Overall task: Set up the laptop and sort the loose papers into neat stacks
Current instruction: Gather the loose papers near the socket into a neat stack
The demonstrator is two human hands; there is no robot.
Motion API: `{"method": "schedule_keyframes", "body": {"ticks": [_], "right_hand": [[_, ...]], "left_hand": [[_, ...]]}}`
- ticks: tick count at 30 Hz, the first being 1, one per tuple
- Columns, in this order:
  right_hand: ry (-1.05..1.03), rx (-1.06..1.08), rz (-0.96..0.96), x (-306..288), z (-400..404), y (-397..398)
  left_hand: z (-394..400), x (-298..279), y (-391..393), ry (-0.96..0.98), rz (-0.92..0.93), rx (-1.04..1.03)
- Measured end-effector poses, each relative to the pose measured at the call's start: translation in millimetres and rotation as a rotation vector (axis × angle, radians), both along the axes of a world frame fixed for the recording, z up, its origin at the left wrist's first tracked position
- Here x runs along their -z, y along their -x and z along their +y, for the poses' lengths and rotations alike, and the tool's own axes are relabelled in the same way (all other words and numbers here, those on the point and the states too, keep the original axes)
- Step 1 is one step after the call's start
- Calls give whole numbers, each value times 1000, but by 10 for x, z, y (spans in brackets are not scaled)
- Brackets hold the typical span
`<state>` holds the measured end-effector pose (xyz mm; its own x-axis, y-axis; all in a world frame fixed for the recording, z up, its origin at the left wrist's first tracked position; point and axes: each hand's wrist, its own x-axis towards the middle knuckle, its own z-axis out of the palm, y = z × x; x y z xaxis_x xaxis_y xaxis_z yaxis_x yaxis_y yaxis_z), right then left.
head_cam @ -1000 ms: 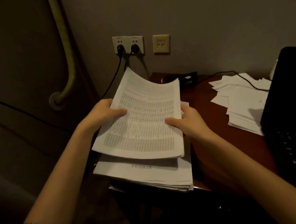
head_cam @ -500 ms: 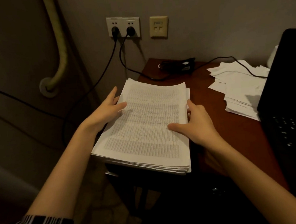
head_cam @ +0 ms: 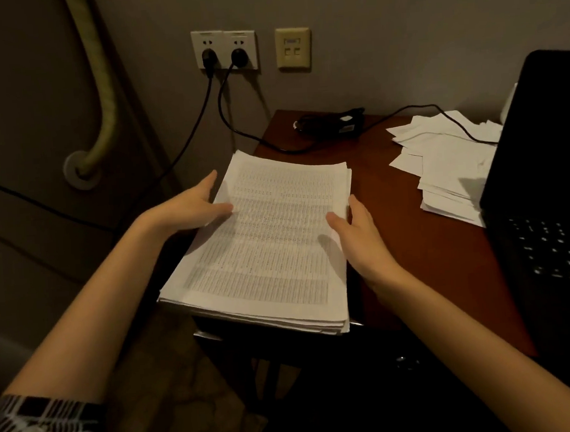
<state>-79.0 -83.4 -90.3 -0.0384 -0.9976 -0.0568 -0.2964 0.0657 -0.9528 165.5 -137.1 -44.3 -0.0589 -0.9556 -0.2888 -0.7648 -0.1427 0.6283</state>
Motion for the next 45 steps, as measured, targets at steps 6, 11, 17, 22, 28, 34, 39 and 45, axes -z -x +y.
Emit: {"method": "schedule_keyframes", "body": {"ticks": [6, 11, 17, 22, 28, 34, 39, 45], "right_hand": [[-51, 5, 639, -141, -338, 620], [-24, 92, 975, -141, -503, 1129], [-77, 221, 1073, -66, -770, 1351], [-210, 325, 1255, 14, -1012, 1450], [-73, 292, 1352, 0, -1015, 1509], [-18, 336, 1285, -169, -1018, 1472], [56, 432, 983, -202, -1202, 1461], [-172, -88, 1120, -223, -918, 1416]], "left_hand": [[-445, -302, 438, 223, -381, 247], [-706, -276, 1372, 337, -356, 524], [-984, 25, 2316, 311, -322, 658], [-1060, 373, 2533, 447, -260, 563], [-1075, 565, 2498, 592, 88, 379], [-1070, 462, 2527, 200, 792, 77], [-1054, 361, 2551, -317, 1108, -30], [-1094, 360, 2503, -408, 1175, -85]]}}
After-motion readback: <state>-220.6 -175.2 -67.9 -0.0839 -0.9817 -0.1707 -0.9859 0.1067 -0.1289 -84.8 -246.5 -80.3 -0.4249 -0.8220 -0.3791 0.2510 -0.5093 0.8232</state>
